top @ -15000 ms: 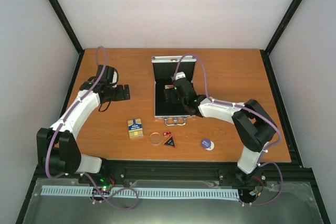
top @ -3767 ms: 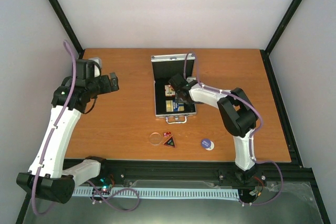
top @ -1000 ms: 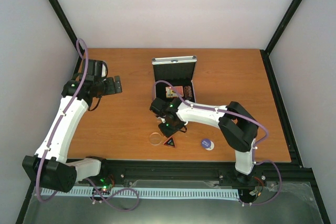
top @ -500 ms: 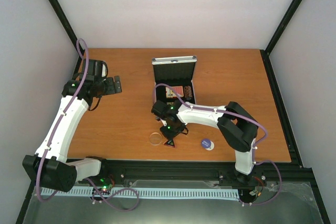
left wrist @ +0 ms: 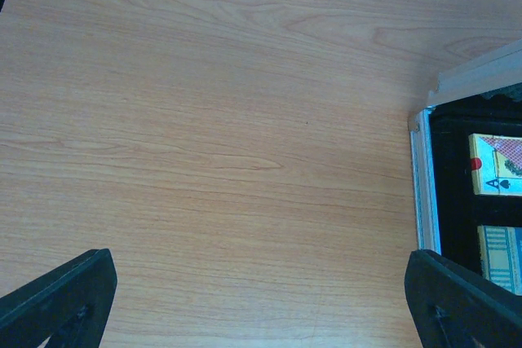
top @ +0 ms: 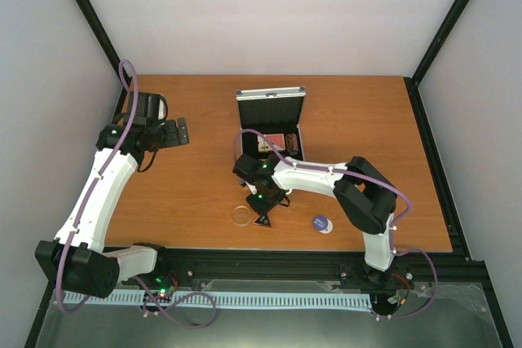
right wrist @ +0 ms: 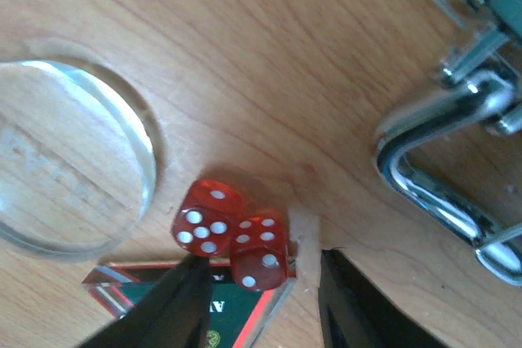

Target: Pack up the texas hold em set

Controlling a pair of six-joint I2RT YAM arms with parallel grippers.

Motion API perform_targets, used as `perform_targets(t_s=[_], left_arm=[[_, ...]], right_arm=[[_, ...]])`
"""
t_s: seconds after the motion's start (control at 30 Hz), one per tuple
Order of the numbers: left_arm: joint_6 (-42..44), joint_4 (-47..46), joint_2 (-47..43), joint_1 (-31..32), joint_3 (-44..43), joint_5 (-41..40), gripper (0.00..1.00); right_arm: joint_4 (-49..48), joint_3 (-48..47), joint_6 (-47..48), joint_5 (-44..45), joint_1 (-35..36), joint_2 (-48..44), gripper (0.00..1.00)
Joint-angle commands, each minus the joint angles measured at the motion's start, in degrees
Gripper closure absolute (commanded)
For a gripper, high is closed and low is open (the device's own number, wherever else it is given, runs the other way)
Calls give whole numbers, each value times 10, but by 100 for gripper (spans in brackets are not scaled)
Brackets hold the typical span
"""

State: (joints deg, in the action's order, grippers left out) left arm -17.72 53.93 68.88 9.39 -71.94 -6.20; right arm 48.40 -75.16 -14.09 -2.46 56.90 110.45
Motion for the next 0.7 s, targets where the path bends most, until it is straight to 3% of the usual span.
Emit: perform_targets(t_s=[0.0,0.07,0.1,0.67], left_arm=[[12,7,-2,2,-18,-10,0],[12,7,-2,2,-18,-9,0],[12,7,-2,1,-18,-9,0],[11,1,1,1,-16,-6,0]], right_arm=[[-10,-11,11,1,-3,21,69],[-9,-11,10,3,-3,23,84],[-9,-11,10,3,-3,23,86],[35,-50,-4,31,-13,-25,87]])
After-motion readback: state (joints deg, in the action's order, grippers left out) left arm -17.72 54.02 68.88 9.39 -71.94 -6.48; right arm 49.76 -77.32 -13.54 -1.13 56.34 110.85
